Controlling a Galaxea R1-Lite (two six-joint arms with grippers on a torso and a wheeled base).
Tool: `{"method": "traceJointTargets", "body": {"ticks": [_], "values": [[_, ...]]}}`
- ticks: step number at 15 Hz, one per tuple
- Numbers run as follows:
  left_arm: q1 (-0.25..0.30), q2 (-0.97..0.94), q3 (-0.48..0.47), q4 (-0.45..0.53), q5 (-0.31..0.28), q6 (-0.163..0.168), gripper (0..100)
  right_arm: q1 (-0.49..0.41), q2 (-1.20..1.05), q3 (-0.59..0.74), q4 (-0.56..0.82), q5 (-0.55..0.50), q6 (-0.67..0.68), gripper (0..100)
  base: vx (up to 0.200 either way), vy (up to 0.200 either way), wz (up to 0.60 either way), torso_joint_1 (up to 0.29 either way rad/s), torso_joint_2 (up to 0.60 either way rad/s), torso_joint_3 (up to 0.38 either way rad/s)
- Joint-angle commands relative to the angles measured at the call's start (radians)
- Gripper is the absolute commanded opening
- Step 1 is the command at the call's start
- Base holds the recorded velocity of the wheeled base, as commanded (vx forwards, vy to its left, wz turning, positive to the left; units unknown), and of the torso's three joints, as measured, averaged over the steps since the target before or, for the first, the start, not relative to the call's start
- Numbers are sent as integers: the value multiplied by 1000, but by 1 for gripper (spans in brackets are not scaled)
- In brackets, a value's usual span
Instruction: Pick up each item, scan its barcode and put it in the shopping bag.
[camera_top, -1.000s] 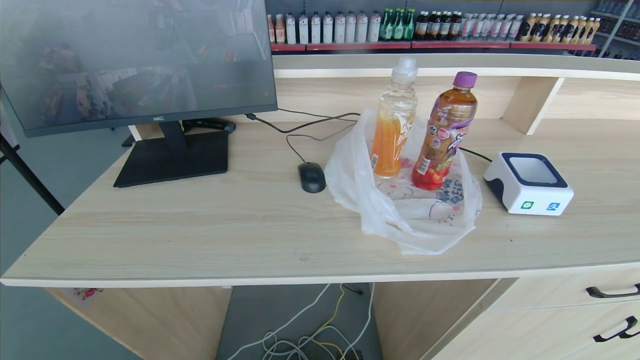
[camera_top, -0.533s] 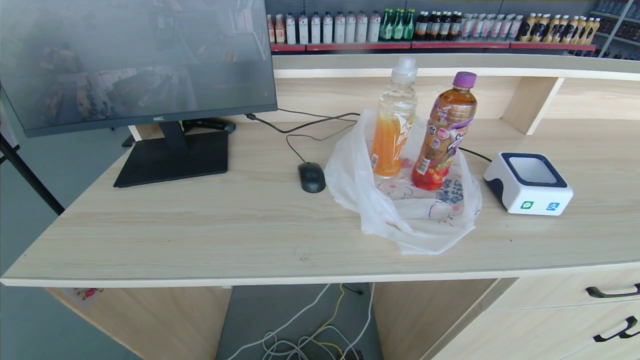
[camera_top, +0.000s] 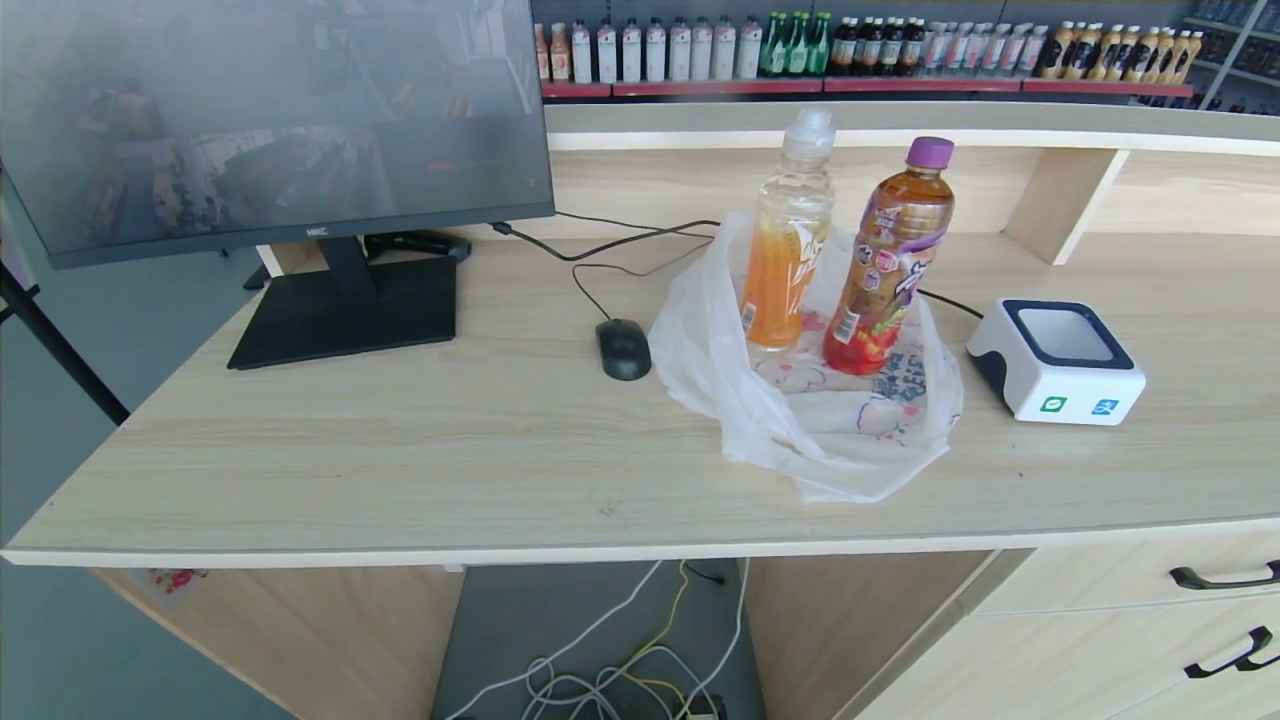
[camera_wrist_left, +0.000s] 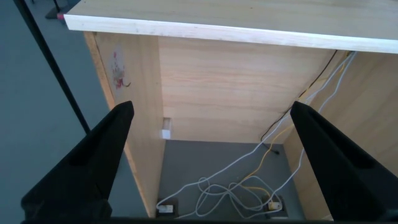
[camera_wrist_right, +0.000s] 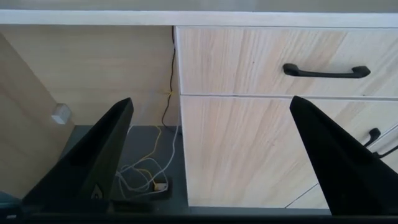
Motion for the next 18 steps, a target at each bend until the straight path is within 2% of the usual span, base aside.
{"method": "traceJointTargets", "body": {"ticks": [1, 2, 18], "values": [[0, 0, 0, 2, 0, 1, 100, 0, 2, 0, 1, 0, 0, 100, 0, 0, 0, 0, 0, 0], [0, 0, 0, 2, 2, -1, 100, 0, 2, 0, 1, 0, 0, 100, 0, 0, 0, 0, 0, 0], [2, 0, 0, -5, 2, -5, 100, 0, 2, 0, 0, 0, 0, 100, 0, -200, 0, 2, 1, 2]]}}
